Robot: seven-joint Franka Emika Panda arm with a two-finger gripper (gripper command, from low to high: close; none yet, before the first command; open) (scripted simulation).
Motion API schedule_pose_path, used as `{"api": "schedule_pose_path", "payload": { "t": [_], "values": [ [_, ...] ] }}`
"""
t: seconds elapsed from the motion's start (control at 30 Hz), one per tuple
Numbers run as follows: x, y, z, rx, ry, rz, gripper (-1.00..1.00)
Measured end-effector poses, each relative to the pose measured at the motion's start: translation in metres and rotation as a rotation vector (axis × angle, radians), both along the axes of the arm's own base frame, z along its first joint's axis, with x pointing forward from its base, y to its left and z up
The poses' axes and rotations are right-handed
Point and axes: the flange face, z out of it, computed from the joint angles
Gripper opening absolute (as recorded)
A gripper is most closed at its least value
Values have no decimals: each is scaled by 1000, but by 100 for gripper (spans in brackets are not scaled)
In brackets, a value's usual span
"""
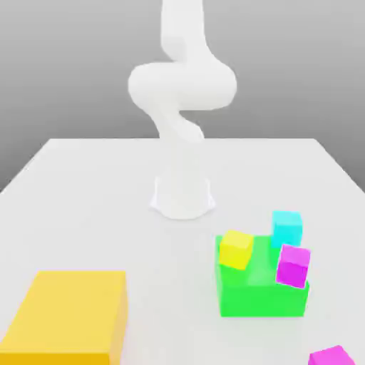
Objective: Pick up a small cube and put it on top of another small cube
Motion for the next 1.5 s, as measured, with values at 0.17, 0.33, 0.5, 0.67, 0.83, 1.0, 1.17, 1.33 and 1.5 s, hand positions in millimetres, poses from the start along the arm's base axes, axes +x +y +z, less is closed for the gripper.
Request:
{"api": "schedule_pose_path", "payload": {
  "t": [0.17, 0.33, 0.5, 0.67, 0.83, 1.0, 1.17, 1.33, 1.5],
  "values": [
    [60, 30, -58, -37, 121, 26, 0],
    [107, 62, -125, -68, 236, 60, 0],
    [142, 95, -200, -90, 349, 101, 0],
    [162, 134, -281, -107, 461, 158, 0],
    [169, 164, -365, -109, 574, 201, 0],
    [160, 198, -450, -103, 686, 252, 0],
    [153, 212, -531, -97, 734, 274, 0],
    [153, 212, -544, -96, 735, 275, -100],
    [153, 213, -522, -95, 736, 275, -100]
  ]
}}
